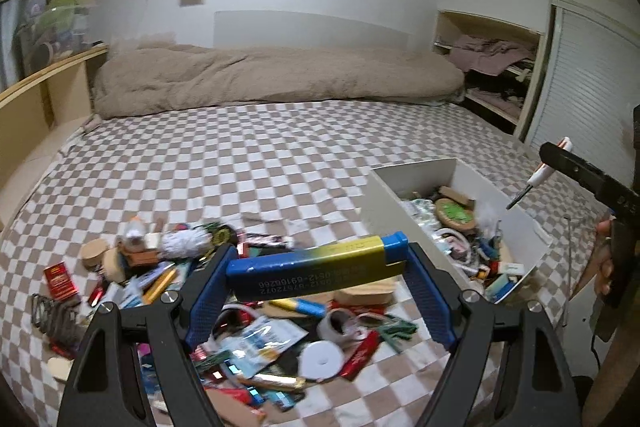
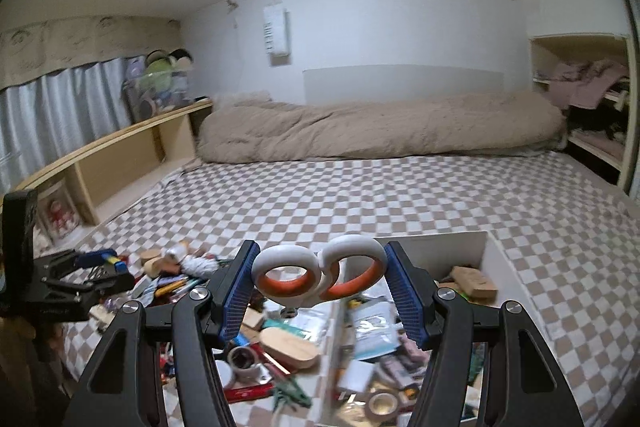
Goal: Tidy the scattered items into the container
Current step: 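Lift the scissors and lighter and carry both over the SHOES box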
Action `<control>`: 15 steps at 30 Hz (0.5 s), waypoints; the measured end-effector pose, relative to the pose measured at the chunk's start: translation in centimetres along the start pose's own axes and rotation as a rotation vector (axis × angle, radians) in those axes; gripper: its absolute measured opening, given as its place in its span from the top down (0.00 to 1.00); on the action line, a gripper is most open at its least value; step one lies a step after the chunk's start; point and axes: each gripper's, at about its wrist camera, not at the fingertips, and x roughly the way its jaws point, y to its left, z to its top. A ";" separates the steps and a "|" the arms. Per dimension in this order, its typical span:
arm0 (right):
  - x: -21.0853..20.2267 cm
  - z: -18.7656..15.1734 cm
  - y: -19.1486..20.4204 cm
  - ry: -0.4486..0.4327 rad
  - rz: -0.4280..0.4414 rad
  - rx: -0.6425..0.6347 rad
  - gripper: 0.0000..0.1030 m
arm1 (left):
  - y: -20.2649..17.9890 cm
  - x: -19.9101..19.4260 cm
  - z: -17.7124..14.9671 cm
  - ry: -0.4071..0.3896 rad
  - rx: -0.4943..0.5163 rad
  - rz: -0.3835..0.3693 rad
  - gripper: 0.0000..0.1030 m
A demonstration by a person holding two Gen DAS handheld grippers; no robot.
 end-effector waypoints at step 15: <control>0.3 -2.5 -9.6 0.085 -0.354 0.097 0.38 | -7.8 2.4 2.5 -0.013 0.072 -0.149 0.19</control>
